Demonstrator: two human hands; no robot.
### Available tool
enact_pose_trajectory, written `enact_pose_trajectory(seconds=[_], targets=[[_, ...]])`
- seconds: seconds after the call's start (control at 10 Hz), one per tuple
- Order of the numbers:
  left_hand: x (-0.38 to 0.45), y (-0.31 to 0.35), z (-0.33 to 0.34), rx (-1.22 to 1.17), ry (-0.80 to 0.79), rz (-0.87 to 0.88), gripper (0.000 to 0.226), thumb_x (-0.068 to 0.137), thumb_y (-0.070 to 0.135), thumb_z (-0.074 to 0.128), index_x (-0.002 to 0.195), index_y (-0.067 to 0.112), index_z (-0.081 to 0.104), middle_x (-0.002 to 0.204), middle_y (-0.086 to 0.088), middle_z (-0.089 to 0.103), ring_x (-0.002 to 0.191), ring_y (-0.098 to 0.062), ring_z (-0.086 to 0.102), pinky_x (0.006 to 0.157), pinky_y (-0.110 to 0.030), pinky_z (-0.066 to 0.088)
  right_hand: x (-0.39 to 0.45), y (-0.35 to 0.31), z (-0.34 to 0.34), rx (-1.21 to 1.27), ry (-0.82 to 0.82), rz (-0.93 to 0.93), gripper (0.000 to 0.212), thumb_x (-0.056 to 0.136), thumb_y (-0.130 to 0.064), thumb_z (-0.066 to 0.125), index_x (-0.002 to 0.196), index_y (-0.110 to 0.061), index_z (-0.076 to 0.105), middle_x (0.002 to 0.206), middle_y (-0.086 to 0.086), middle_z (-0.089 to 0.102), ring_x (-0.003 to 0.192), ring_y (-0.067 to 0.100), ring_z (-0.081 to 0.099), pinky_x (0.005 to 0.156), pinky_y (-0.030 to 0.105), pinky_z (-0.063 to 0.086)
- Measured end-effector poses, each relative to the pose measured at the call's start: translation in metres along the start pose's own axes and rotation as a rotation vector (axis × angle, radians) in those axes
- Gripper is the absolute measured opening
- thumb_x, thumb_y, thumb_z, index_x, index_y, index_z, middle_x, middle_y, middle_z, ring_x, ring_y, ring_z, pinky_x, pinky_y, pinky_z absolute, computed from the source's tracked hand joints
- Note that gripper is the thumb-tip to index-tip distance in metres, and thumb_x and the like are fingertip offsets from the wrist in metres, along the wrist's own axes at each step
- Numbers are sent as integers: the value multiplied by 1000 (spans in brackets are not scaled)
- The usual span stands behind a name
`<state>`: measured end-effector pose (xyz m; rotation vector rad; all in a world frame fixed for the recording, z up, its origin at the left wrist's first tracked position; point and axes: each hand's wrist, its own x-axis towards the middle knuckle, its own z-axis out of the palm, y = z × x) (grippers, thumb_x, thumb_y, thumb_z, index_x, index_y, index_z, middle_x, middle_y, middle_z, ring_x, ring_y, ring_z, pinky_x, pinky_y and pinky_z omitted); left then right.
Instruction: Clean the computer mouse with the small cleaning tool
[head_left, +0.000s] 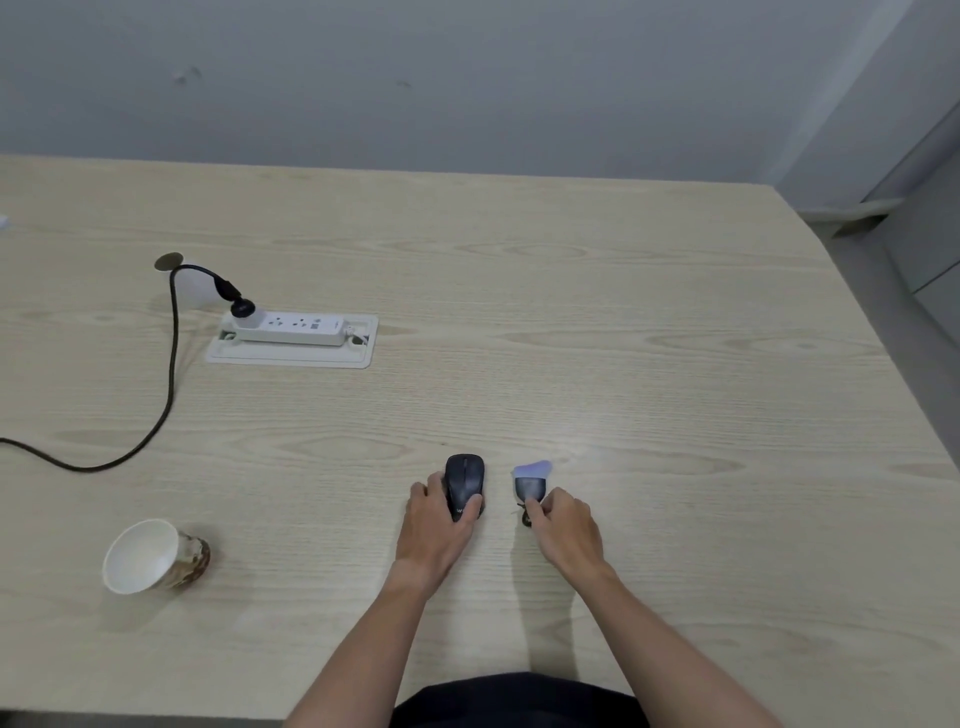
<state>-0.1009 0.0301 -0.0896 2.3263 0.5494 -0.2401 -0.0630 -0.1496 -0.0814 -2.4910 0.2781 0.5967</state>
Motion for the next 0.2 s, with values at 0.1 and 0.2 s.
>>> enact_pose_trajectory(seconds=[0.1, 0.2], targets=[[-4, -14, 3, 251, 84, 147, 53, 84, 56, 54, 122, 19, 51, 115, -2, 46, 107, -23, 48, 91, -32, 43, -3, 1, 1, 7, 9, -26, 34, 101, -43, 49, 88, -13, 58, 90, 3, 68, 84, 23, 63, 72, 35, 48], [-10, -37, 10, 407, 31, 223, 77, 86, 58, 39, 148, 12, 36, 152, -9, 33, 139, -32, 35, 116, -39, 29, -8, 4, 2, 26, 61, -50, 35, 102, -44, 46, 90, -13, 57, 92, 3, 65, 87, 23, 61, 80, 41, 51]])
